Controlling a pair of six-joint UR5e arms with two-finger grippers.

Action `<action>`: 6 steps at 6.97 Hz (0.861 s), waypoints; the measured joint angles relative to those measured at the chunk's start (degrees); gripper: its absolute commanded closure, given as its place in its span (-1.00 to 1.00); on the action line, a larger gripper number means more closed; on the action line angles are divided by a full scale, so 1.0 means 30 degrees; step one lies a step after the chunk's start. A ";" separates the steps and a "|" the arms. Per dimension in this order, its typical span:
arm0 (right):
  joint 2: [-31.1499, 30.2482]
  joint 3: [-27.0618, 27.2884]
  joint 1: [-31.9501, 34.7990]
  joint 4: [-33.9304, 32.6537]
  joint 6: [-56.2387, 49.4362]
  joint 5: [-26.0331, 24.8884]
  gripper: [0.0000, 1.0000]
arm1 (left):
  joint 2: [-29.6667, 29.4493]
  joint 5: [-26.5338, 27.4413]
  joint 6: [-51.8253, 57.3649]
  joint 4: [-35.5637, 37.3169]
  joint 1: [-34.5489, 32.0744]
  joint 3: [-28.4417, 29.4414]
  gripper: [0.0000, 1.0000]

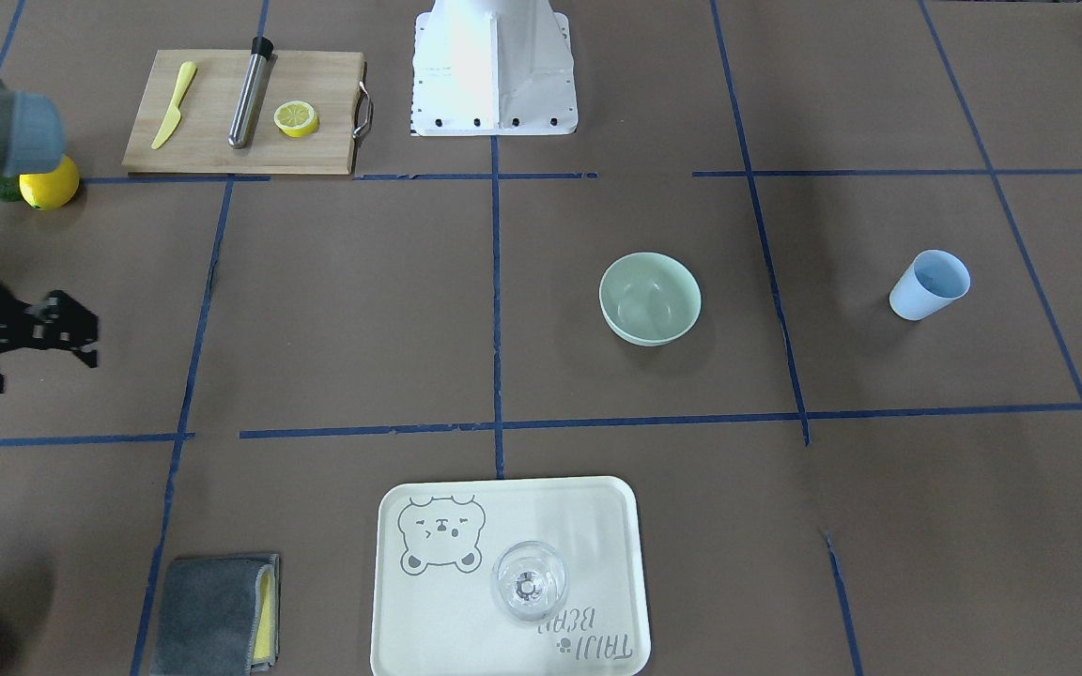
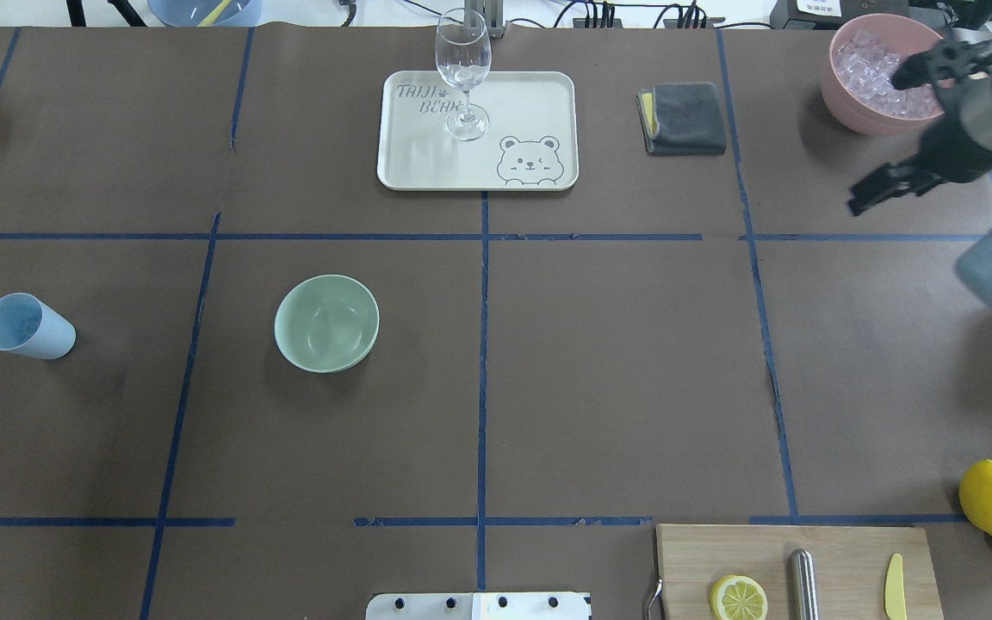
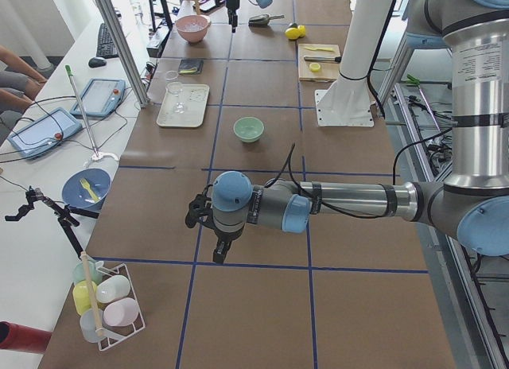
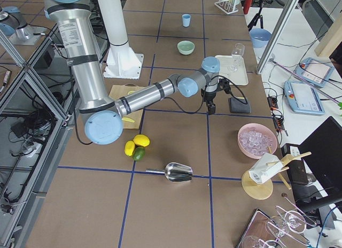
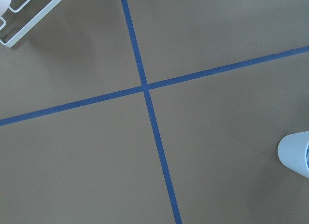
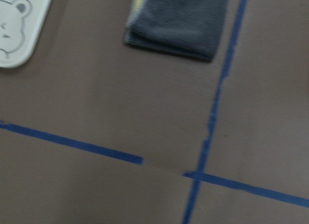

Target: Pour ice into bowl

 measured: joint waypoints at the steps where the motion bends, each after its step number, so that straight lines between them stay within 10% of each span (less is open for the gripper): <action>1: -0.1857 -0.0020 0.2231 -0.0004 -0.3830 0.0656 -1.00 | -0.0083 -0.0007 -0.0024 -0.0524 -0.0006 0.0045 -1.00; 3: -0.4958 -0.0318 0.5959 -0.0007 -0.9508 0.1230 -1.00 | -0.0886 0.0017 -0.0073 -0.3685 0.0026 0.0923 -1.00; 6: -0.6254 -0.0353 0.7086 0.0041 -0.8578 0.1776 -1.00 | -0.3244 0.0015 -0.1368 -0.8573 0.1194 0.3149 -1.00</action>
